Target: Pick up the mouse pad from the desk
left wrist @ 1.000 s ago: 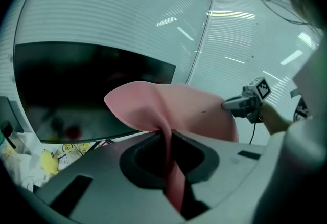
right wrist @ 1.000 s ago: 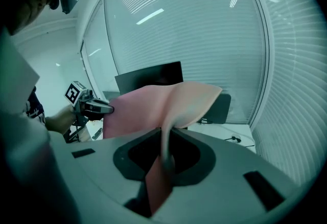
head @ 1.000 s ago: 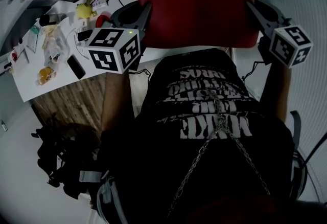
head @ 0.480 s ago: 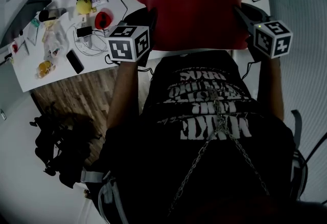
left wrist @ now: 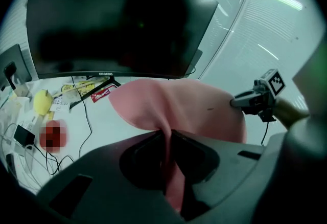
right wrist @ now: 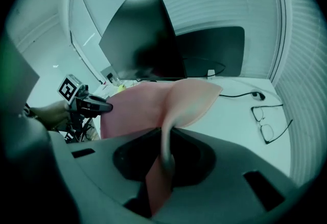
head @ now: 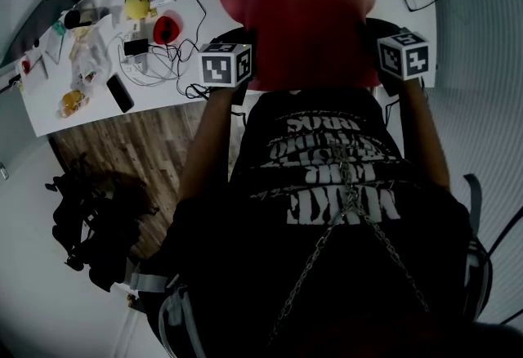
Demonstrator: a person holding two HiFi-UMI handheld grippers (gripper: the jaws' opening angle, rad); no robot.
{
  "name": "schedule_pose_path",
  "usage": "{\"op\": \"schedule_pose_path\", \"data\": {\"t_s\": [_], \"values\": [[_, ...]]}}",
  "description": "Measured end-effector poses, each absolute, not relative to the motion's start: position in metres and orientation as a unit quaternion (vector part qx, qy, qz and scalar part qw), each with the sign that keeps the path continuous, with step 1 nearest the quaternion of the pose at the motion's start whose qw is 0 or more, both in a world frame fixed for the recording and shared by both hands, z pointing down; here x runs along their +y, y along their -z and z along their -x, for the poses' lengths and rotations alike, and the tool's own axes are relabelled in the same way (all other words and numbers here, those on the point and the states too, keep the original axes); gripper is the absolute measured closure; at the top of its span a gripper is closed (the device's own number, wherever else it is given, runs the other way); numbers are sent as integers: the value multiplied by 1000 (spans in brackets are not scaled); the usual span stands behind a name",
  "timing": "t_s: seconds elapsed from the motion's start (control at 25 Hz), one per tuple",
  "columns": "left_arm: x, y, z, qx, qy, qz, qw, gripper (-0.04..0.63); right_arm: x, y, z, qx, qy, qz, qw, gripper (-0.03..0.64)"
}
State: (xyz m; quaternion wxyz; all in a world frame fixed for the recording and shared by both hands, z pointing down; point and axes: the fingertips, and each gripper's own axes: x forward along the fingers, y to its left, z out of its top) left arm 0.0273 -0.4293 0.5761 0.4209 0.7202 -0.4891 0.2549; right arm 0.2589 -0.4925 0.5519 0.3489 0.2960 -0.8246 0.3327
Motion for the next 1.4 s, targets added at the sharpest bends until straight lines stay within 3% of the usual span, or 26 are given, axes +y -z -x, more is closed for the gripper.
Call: {"op": "schedule_pose_path", "data": {"t_s": [0.56,0.76,0.88,0.96,1.0,1.08,1.28,1.4], "values": [[-416,-661,-14,-492,-334,-682,426,549,-493,-647,-269,-794,-322,-300,419,550],[-412,-666,-4,-500,-355,-672,415,472,-490,-668,-294,-756,-247,-330,508,481],[-405,-669,13,-512,-368,-663,404,433,-504,-653,-310,-748,-167,-366,528,485],[-403,-656,25,-525,-363,-667,385,440,-504,-629,-306,-763,-147,-379,503,522],[-405,-641,28,-533,-352,-676,368,456,-502,-612,-298,-780,-149,-382,473,580],[-417,-601,29,-553,-313,-703,320,494,-500,-567,-273,-823,-148,-386,389,603],[-454,-464,-2,-575,-178,-780,170,586,-491,-445,-224,-890,-102,-400,193,615],[-462,-391,-27,-562,-114,-814,93,588,-480,-396,-210,-900,-75,-409,130,617]]}}
